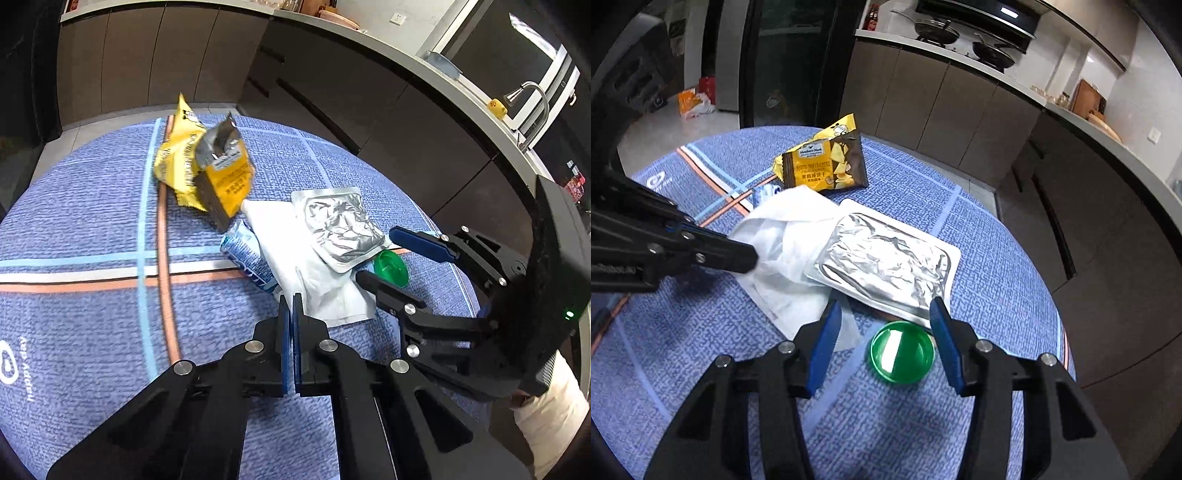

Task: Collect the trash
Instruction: 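Grasp the white tissue with the left gripper while the right grasps the blue plastic tray, then carry the tissue and blue tray to the white bin and release both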

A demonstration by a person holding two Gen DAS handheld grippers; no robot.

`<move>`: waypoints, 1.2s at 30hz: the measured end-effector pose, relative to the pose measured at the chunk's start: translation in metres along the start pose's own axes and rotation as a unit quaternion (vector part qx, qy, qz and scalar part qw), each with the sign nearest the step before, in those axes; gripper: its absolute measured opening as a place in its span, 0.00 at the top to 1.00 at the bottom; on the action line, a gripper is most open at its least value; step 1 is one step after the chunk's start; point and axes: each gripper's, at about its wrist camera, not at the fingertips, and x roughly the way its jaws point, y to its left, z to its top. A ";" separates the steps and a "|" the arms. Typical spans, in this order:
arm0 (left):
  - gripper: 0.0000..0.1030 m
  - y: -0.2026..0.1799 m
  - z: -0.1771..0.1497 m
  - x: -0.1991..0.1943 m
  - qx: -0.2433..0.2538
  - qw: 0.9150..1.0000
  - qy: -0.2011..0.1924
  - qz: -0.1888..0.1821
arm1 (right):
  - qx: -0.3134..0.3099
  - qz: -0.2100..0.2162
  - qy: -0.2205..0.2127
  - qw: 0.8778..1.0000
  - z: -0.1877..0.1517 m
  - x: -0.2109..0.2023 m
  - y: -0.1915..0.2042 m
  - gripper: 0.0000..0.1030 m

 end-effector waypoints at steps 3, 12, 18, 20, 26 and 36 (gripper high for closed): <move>0.99 0.008 -0.006 -0.015 -0.005 1.000 -0.008 -0.002 | -0.006 -0.005 -0.004 1.000 0.003 0.004 0.002 0.55; 0.99 0.023 -0.033 -0.054 0.020 1.000 -0.007 0.016 | 0.007 -0.014 -0.033 0.999 0.015 -0.004 -0.003 0.87; 0.99 0.021 -0.047 -0.073 0.031 0.999 -0.008 0.024 | 0.037 0.009 -0.050 0.998 0.020 -0.033 -0.007 0.91; 0.99 0.018 -0.053 -0.080 0.037 0.999 -0.010 0.029 | 0.058 0.023 -0.056 0.996 0.019 -0.045 -0.010 0.91; 0.90 0.011 -0.067 -0.089 0.050 0.998 -0.006 0.039 | 0.129 0.081 -0.065 0.986 0.005 -0.080 -0.013 0.91; 0.48 0.011 -0.066 -0.078 0.035 0.998 -0.007 0.059 | 0.159 0.094 -0.041 0.982 -0.033 -0.101 0.003 0.91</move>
